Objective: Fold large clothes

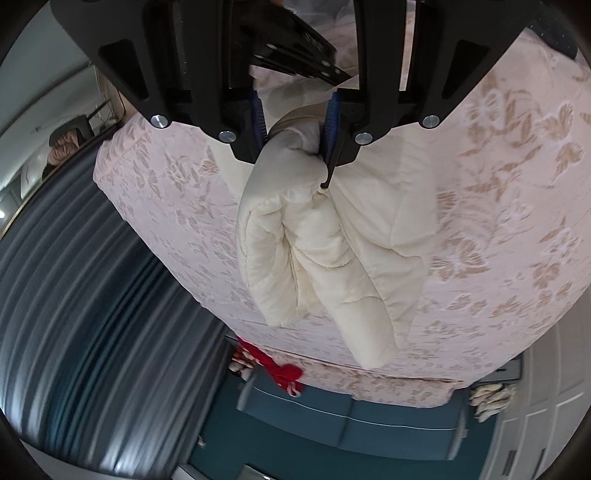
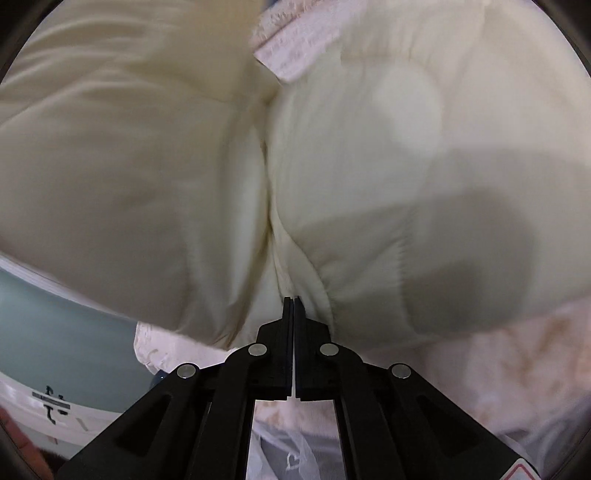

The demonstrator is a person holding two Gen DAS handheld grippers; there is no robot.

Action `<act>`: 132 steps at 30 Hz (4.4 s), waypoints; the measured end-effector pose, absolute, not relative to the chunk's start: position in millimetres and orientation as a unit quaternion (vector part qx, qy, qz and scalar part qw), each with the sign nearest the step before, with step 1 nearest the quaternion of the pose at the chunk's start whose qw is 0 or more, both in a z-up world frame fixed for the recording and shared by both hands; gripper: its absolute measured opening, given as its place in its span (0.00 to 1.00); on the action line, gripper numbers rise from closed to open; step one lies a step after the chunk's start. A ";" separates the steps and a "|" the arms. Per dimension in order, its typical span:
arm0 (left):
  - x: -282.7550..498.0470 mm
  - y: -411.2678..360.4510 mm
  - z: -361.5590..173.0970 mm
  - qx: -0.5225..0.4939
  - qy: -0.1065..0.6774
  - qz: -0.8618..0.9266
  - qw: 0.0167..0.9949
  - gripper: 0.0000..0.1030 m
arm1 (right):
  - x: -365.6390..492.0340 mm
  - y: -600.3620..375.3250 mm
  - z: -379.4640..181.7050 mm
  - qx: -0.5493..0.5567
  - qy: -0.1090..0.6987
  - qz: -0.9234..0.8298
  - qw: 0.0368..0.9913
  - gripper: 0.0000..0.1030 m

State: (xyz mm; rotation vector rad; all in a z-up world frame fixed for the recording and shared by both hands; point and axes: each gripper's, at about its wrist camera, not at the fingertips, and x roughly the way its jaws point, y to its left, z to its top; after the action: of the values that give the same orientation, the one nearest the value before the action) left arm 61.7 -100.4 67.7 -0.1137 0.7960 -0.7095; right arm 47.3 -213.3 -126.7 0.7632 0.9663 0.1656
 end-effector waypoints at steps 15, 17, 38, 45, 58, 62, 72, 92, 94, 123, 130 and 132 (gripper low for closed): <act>67.2 -207.7 6.4 -0.011 0.446 -0.368 0.816 0.23 | -52.2 -337.2 -77.2 0.313 0.407 -0.085 0.854 0.10; 66.8 -218.6 -6.3 -0.004 0.458 -0.366 0.810 0.23 | -72.8 -342.1 -79.3 0.315 0.401 -0.092 0.855 0.10; 42.0 -151.4 34.9 -0.085 0.419 -0.407 0.807 0.74 | -68.5 -363.9 5.5 0.255 0.335 -0.089 0.903 0.58; 74.6 -89.6 49.4 -0.116 0.414 -0.285 0.857 0.74 | -11.5 -324.7 23.8 0.199 0.343 -0.023 0.917 0.70; 109.2 -102.4 77.7 -0.086 0.392 -0.269 0.876 0.74 | 18.3 -337.1 17.4 0.237 0.357 -0.002 0.904 0.13; 120.6 -145.7 80.7 -0.053 0.393 -0.285 0.873 0.74 | -8.7 -352.6 18.5 0.229 0.351 -0.050 0.907 0.12; 132.0 -268.0 29.9 0.042 0.449 -0.313 0.836 0.63 | -40.9 -390.7 -65.8 0.266 0.406 -0.115 0.867 0.11; 159.8 -341.3 -48.6 0.136 0.469 -0.255 0.834 0.64 | -24.1 -402.5 -106.8 0.294 0.427 -0.093 0.850 0.13; 161.4 -344.3 -52.3 0.141 0.470 -0.253 0.834 0.66 | -22.2 -404.6 -109.5 0.299 0.428 -0.090 0.848 0.13; 173.8 -354.1 -96.2 0.168 0.428 -0.245 0.854 0.71 | -3.1 -415.4 -125.1 0.311 0.444 -0.074 0.837 0.14; 176.6 -356.4 -102.6 0.174 0.418 -0.238 0.859 0.72 | 2.0 -413.8 -127.2 0.301 0.448 -0.079 0.838 0.14; 177.8 -355.3 -102.0 0.170 0.421 -0.240 0.858 0.72 | 2.0 -412.4 -126.5 0.297 0.449 -0.081 0.839 0.14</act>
State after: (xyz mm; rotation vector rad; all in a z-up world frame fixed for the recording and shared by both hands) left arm 177.8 -355.3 -102.0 0.3579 0.8835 -0.5041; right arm 2.0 -412.4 -126.5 0.6282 0.9492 -0.1723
